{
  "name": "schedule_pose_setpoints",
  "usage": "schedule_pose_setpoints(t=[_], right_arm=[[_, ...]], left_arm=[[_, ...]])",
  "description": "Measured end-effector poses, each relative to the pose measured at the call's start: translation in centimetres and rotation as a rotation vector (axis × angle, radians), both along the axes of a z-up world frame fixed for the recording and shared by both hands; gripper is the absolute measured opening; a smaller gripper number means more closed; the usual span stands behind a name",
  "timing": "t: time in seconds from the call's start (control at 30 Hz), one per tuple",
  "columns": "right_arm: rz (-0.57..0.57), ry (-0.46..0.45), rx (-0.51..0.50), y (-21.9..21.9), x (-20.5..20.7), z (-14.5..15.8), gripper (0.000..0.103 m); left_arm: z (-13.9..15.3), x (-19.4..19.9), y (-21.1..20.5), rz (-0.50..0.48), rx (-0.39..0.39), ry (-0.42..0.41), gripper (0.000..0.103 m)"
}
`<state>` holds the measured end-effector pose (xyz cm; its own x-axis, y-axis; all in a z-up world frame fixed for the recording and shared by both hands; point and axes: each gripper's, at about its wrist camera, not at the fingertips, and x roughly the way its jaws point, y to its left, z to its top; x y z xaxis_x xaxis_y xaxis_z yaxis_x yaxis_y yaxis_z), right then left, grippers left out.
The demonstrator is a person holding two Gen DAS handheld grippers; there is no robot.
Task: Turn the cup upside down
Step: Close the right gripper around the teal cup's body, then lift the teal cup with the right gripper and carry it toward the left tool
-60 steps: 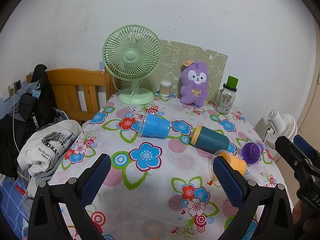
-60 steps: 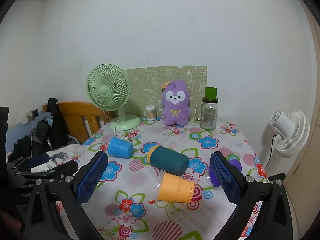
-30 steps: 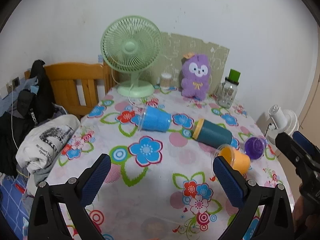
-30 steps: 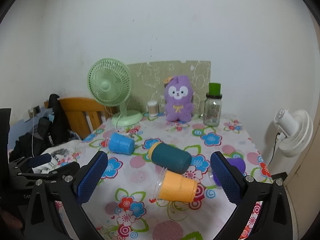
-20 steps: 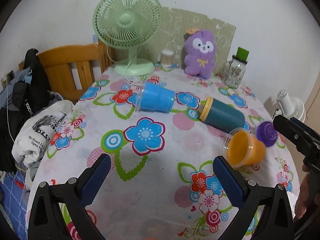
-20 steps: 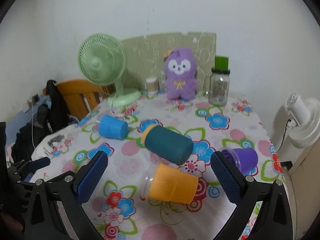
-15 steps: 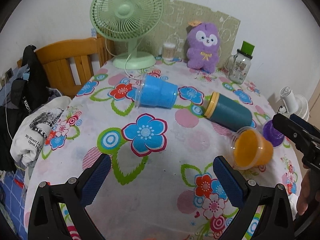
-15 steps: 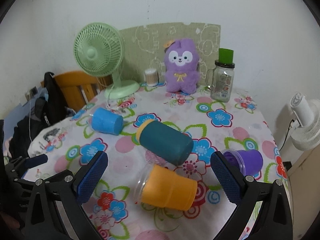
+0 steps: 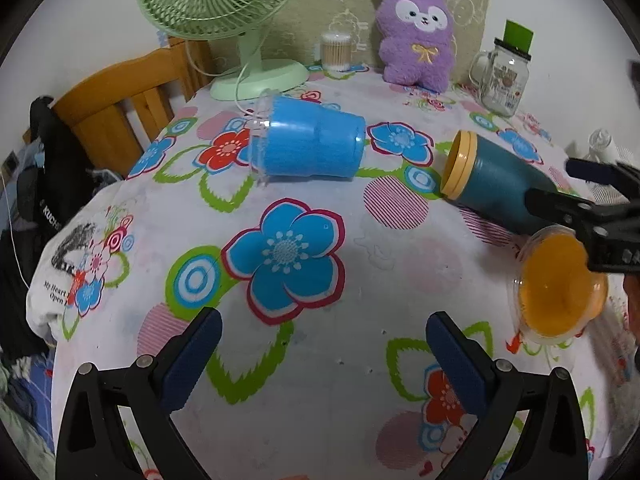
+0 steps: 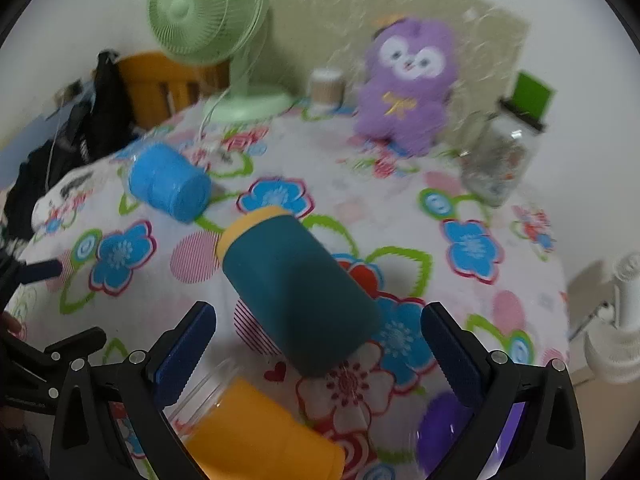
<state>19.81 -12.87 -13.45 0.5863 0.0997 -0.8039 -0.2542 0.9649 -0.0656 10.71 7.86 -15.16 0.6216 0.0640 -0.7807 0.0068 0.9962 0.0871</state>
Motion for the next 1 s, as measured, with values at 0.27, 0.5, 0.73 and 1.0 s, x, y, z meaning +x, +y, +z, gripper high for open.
schedule_pose_setpoints(t=[0.27,0.5,0.73,1.0], right_arm=[[0.088,0.141,0.041,-0.2,3.8,-1.4,0.1],[0.19,0.272,-0.008,2.0,4.6,-3.0,0.077],[0.184,0.245,0.048,2.3,4.0,-2.0,0.073],[0.206,0.149,0.105,4.0,1.8,2.6,0.07]], left_arm=[[-0.6,0.2,-0.4,-0.01,0.004,0.008,0.103],[-0.1,-0.3,-0.2,-0.008,0.0,-0.003,0.103],[0.8,-1.4,0.4,0.004,-0.013,-0.022,0.103],[2.7,-3.5,1.6,0.019,-0.054,-0.069,0.103]])
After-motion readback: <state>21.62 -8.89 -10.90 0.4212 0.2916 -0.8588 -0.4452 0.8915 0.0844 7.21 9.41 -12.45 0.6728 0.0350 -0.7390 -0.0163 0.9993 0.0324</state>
